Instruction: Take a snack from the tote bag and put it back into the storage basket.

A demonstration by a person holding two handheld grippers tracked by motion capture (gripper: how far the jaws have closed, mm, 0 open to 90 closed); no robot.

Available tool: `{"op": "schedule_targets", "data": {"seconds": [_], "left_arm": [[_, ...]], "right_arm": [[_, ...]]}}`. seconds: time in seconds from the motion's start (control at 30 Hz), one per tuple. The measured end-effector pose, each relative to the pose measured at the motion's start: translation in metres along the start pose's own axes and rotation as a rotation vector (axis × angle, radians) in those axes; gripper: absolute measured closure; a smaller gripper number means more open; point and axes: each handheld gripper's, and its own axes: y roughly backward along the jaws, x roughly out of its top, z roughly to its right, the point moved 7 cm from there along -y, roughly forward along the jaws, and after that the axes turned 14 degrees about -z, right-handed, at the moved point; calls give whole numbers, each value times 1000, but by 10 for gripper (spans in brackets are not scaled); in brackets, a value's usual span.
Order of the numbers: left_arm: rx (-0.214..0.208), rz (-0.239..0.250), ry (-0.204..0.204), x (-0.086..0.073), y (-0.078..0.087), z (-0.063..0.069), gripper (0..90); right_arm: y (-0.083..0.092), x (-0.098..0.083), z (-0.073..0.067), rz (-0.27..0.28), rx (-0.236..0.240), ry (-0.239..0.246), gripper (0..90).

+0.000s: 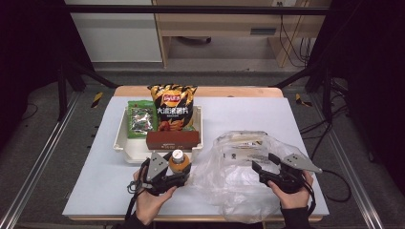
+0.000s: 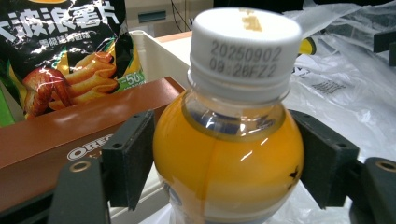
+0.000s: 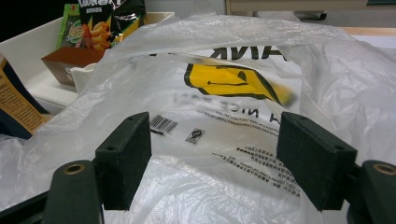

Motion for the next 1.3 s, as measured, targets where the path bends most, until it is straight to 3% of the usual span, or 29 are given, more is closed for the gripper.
{"op": "schedule_targets", "data": {"seconds": [0.33, 0.57, 0.9, 1.3], "left_arm": [[13, -42, -15, -2, -3, 1, 296], [22, -44, -22, 0, 1, 0, 300], [12, 0, 18, 18, 28, -18, 300], [29, 26, 58, 29, 57, -52, 300]], "right_arm": [[0, 0, 0, 1, 3, 3, 266], [-1, 0, 0, 0, 1, 6, 265], [0, 0, 0, -2, -3, 3, 260], [-1, -1, -1, -12, -12, 10, 244]]}}
